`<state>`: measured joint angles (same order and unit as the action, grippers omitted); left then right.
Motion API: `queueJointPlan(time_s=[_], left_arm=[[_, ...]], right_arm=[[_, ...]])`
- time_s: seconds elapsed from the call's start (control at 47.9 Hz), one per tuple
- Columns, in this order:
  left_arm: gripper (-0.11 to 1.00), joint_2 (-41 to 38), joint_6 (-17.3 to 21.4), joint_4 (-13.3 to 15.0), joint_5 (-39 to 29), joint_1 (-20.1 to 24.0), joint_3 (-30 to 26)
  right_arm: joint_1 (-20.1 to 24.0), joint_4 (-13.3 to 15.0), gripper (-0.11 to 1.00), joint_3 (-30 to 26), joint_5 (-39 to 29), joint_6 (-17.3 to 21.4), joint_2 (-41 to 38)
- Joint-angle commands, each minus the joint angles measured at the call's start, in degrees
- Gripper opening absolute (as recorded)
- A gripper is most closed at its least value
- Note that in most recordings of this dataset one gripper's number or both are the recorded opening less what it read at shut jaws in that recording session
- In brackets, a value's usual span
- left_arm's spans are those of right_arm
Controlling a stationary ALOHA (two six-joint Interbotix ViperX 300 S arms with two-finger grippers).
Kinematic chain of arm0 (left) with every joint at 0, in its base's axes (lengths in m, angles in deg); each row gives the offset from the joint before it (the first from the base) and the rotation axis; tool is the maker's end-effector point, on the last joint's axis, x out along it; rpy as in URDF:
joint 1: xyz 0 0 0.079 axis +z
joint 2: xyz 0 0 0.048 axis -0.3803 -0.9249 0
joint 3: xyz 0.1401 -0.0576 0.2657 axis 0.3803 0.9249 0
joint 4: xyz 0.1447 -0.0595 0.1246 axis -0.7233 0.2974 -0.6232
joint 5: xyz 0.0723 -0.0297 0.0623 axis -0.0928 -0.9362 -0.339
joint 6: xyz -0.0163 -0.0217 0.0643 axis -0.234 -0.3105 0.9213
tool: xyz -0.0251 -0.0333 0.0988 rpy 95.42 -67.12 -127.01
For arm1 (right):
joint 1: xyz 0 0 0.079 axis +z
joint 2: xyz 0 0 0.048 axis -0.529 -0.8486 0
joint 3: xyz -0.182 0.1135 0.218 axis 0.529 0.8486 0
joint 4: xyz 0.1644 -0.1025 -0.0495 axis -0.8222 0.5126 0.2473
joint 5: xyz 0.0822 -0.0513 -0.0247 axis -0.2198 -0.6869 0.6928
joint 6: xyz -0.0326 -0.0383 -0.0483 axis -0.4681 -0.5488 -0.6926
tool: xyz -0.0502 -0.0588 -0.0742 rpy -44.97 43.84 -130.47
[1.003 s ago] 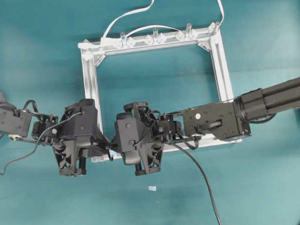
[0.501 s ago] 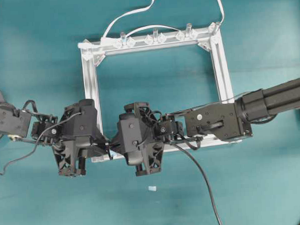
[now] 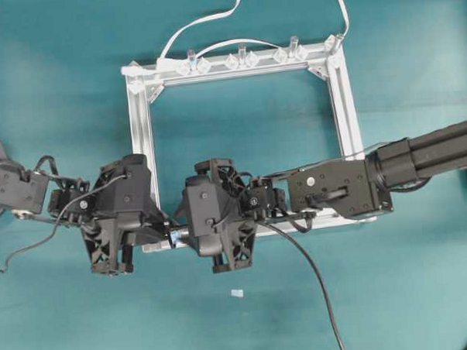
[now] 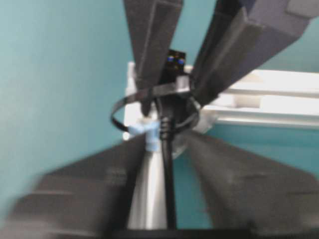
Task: Insert the wire through the string loop located on the left side.
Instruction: 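Close the left gripper on the USB plug beyond the loop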
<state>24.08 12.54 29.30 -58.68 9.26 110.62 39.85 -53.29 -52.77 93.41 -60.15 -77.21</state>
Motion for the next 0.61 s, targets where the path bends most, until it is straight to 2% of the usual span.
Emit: queueJointPlan(time_s=[0.0, 0.063, 0.104, 0.585], left_arm=[[0.21, 1.1, -0.3, 0.0, 0.3, -0.3, -1.0], [0.21, 1.1, -0.3, 0.0, 0.2, -0.3, -1.0], [0.21, 1.1, -0.3, 0.0, 0.2, -0.3, -1.0], [0.21, 1.1, -0.3, 0.0, 0.2, -0.3, -1.0]], right_arm=[[0.2, 0.2, 0.7, -0.5, 0.3, 0.0, 1.1], [0.3, 0.2, 0.84, -0.5, 0.4, 0.0, 1.1], [0.3, 0.2, 0.89, -0.5, 0.4, 0.0, 1.1], [0.5, 0.3, 0.88, -0.4, 0.5, 0.0, 1.1]])
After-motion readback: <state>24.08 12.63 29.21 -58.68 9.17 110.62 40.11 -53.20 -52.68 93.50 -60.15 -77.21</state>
